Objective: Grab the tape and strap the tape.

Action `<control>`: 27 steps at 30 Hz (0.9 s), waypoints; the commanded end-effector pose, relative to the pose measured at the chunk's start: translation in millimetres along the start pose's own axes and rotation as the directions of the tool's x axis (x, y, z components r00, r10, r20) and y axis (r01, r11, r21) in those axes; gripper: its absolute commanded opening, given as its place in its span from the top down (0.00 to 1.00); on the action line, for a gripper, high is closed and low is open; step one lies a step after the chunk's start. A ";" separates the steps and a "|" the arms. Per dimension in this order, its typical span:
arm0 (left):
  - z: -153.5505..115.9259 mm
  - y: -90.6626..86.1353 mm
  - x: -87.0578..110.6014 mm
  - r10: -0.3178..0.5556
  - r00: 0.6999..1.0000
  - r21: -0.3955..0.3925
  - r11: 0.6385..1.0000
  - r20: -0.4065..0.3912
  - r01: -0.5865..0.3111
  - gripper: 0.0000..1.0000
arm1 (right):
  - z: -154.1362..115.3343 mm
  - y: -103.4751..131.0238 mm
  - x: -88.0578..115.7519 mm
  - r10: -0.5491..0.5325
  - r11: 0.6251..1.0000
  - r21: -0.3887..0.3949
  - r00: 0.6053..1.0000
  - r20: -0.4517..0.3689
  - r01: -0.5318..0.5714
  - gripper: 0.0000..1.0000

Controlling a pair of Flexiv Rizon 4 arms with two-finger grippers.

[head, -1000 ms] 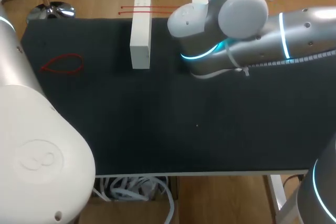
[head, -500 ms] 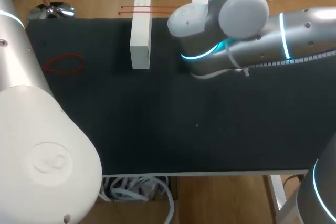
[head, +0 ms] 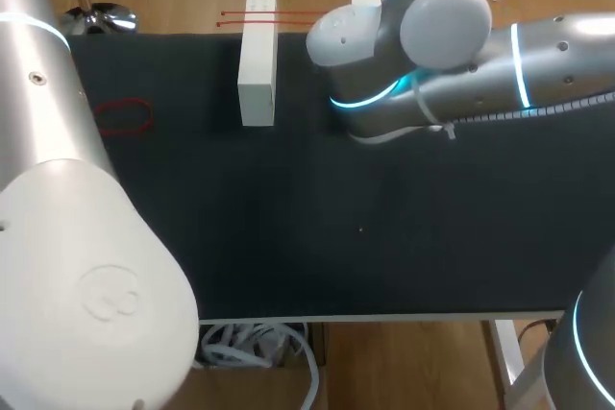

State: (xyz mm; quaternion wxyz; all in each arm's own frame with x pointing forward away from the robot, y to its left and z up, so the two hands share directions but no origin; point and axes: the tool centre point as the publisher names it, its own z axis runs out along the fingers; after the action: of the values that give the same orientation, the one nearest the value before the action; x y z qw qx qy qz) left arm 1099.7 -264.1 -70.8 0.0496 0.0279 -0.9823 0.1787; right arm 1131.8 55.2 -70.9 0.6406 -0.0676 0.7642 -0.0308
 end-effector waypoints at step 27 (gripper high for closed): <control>-4.1 -7.2 -7.5 0.009 1.000 -0.094 0.995 0.001 -0.009 1.00 | 4.4 7.5 -10.8 0.009 1.000 -0.007 1.000 0.014 -0.009 1.00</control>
State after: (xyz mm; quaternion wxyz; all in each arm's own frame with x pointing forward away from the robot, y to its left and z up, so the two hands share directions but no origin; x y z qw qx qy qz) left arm 1104.1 -265.8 -68.7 0.0444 0.0217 -0.9882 0.1449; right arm 1138.1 62.6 -64.2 0.6486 -0.0662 0.7579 -0.0231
